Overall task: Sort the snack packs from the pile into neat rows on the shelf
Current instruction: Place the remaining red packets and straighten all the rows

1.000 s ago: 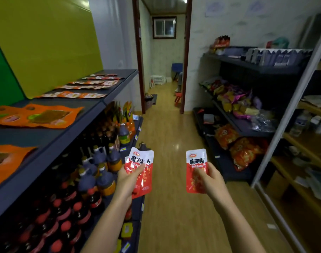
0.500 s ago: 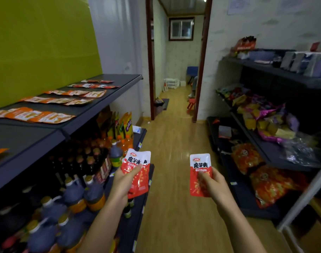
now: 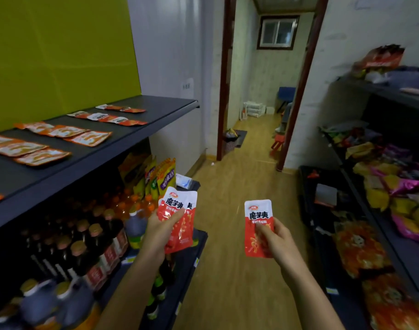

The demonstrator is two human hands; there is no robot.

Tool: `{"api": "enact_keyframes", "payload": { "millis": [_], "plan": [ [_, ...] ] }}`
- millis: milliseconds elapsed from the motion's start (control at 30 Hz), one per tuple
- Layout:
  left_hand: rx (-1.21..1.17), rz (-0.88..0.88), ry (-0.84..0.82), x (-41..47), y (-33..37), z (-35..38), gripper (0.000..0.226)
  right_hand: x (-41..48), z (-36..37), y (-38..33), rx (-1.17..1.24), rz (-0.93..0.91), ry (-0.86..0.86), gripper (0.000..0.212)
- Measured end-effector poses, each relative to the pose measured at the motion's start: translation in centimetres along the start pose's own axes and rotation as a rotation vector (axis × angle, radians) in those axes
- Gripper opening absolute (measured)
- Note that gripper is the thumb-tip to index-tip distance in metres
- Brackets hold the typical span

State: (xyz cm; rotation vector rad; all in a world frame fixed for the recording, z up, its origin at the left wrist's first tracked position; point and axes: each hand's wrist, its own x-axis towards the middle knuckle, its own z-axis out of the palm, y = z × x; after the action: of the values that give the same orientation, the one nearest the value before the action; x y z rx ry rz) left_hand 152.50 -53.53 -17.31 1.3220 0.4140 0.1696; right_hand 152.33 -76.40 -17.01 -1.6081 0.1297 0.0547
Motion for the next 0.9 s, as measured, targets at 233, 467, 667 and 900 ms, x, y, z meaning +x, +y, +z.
{"api": "enact_keyframes", "payload": {
  "millis": [233,467,667,900],
  "plan": [
    [0.000,0.078,-0.013,12.7,3.2,6.7,0.040,15.4,1.1,-3.6,0.008,-0.047,-0.027,0.011],
    [0.005,0.183,0.029,22.5,9.5,11.5,0.033,29.1,4.1,-9.2,-0.055,-0.139,-0.131,0.019],
    [0.023,0.222,0.128,27.0,13.1,12.2,0.028,36.8,8.2,-12.4,-0.005,-0.190,-0.342,0.015],
    [-0.073,0.372,0.419,31.0,16.7,11.8,0.024,45.0,15.3,-16.1,-0.073,-0.302,-0.700,0.017]
  ]
}}
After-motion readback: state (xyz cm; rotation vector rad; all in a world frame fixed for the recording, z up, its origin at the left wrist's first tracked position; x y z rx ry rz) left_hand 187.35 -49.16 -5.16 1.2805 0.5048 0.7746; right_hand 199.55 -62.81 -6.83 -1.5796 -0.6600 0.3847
